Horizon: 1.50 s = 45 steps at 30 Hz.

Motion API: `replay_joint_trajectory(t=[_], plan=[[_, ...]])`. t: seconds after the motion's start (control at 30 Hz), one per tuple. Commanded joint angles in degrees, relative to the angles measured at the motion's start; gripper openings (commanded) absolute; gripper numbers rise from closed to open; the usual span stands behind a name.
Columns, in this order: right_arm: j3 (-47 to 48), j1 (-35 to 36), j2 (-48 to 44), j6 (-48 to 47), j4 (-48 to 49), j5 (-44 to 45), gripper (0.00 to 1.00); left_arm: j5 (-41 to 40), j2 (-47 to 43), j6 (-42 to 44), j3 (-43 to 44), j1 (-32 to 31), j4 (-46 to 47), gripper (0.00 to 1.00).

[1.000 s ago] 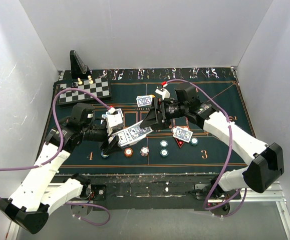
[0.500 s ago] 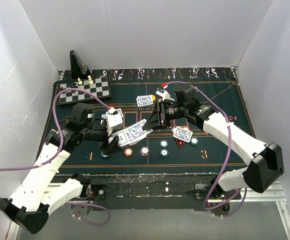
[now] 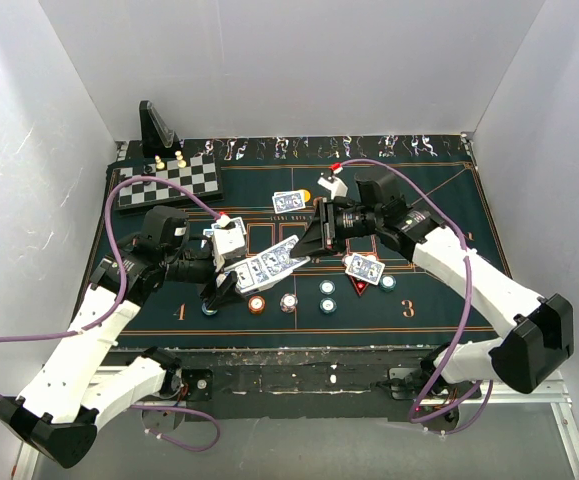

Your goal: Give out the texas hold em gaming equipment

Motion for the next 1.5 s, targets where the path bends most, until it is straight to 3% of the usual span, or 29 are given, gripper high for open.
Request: replay_joint_trajectory(t=[0.0,0.37,0.6,0.73,0.9,1.07,1.3,1.47], plan=[[3.0,-0.8,-2.1,-1.1,-0.8,0.3,0.22,1.3,-1.0,0.0,1.9,0.3,0.8,0.03],[3.9,-6.2,-5.3,-0.2,-1.7,-1.1,0.18,1.3,-1.0,0.0,1.8,0.3,0.7,0.02],[1.2,-12.3,-7.8,1.2,-1.8,-3.1,0.09,1.3,-1.0,0.1,1.7,0.3,0.7,0.02],[-3.3,-18.7,-9.6,0.5,-3.1,-2.5,0.02,1.3,-1.1,0.1,1.8,0.3,0.4,0.02],[-13.7,-25.7,-9.7,-0.2,-1.1,-1.7,0.01,1.5,-1.1,0.1,1.7,0.3,0.5,0.02],[-20.5,-29.3,-7.7,-3.4,-1.1,3.0,0.01,1.4,-1.3,0.3,1.7,0.3,0.3,0.02],[-20.6,-31.6,-6.1,-7.7,-3.7,18.4,0.01,1.5,-1.1,0.2,1.6,0.3,0.3,0.02],[-21.4,-31.7,-3.3,-7.9,-1.2,23.4,0.01,1.8,-1.1,0.3,1.6,0.3,0.4,0.02]])
